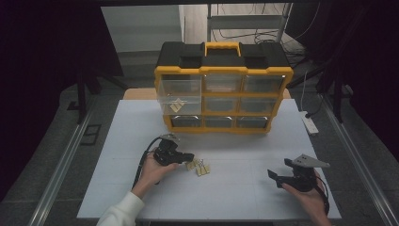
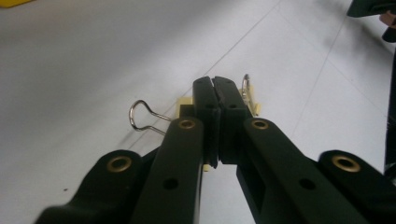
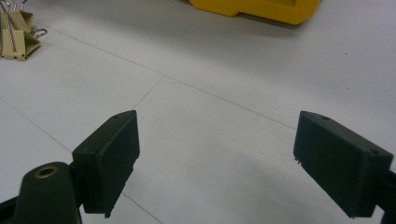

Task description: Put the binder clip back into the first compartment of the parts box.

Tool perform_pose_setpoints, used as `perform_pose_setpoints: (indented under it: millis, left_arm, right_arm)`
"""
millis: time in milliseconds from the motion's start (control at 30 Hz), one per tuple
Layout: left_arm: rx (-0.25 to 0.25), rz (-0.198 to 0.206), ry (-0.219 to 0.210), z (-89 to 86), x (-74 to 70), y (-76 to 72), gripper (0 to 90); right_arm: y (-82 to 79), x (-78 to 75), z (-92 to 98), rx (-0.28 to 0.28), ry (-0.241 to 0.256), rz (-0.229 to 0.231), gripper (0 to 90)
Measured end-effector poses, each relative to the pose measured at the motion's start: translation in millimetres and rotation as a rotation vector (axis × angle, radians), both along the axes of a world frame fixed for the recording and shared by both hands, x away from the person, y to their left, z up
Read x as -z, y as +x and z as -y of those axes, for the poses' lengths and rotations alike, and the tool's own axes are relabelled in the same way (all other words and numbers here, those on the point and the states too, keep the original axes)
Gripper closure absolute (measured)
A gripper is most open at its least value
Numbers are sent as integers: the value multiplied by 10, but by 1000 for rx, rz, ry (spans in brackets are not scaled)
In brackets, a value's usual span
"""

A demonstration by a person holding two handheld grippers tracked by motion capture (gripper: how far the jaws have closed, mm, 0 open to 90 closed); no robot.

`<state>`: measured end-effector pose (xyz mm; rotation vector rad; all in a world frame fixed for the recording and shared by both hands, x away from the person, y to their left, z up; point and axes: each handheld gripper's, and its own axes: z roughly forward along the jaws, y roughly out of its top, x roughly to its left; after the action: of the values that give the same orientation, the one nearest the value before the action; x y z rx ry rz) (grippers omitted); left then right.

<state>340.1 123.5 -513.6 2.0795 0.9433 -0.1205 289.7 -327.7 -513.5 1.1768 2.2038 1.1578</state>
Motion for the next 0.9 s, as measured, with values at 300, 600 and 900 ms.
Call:
perform_pose_setpoints:
  millis: [300,600,900]
  left_arm:
    - [-18,66,-19,-36,-145,-109,897]
    - [-41,129,-87,-146,-342,-242,897]
    - [-53,196,-129,-202,-553,-346,897]
  right_arm:
    - [1,-1,8,4,1,-1,144]
    - [-3,-4,3,3,0,-1,144]
    - [-1,-4,6,4,0,1,145]
